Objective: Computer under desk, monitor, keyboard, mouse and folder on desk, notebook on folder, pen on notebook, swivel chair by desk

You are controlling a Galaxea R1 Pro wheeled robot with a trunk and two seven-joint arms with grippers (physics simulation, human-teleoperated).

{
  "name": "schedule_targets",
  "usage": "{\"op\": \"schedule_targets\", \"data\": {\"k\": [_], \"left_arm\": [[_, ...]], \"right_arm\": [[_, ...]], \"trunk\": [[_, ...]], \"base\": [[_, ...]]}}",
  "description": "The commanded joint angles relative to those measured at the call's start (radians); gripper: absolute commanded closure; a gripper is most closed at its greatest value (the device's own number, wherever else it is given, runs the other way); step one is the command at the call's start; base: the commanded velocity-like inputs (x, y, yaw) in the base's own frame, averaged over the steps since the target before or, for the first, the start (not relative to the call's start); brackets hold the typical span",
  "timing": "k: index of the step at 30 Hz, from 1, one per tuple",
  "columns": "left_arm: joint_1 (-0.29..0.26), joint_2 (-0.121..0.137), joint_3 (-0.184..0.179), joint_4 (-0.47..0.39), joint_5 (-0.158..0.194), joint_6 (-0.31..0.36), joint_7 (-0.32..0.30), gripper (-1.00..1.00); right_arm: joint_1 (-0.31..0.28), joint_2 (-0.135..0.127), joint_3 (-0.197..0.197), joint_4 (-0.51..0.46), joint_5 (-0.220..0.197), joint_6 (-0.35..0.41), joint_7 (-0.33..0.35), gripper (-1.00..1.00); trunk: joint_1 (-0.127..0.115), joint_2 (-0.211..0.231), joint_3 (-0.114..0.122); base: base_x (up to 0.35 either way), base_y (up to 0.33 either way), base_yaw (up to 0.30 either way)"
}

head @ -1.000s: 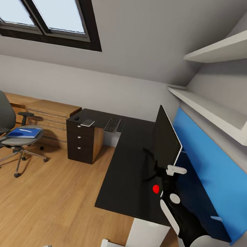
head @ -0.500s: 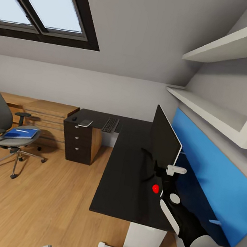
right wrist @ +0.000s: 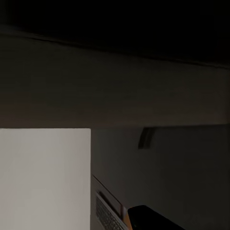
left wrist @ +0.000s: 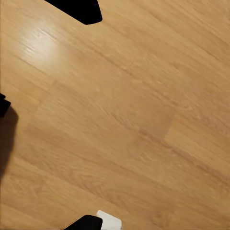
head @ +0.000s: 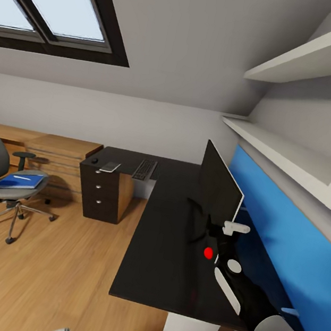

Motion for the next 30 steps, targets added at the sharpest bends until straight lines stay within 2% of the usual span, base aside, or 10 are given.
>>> {"op": "schedule_targets", "data": {"k": [1,10,30], "left_arm": [[-0.001,0.001,-0.008,-0.001,0.011,-0.007,0.006,-1.00],[-0.001,0.002,-0.007,-0.001,0.012,-0.005,0.006,-1.00],[-0.001,0.001,-0.007,-0.001,0.012,-0.005,0.006,-1.00]], "right_arm": [[-0.002,-0.002,0.007,0.000,-0.012,-0.007,-0.006,-1.00],[-0.002,-0.002,0.007,0.000,-0.012,-0.007,-0.006,-1.00],[-0.002,-0.002,0.007,0.000,-0.012,-0.007,-0.006,-1.00]], "trunk": [[0.001,-0.001,-0.001],[0.001,-0.001,-0.001],[0.001,-0.001,-0.001]], "base": [[0.243,-0.002,0.000],[0.216,0.000,0.000],[-0.009,0.007,0.000]]}}
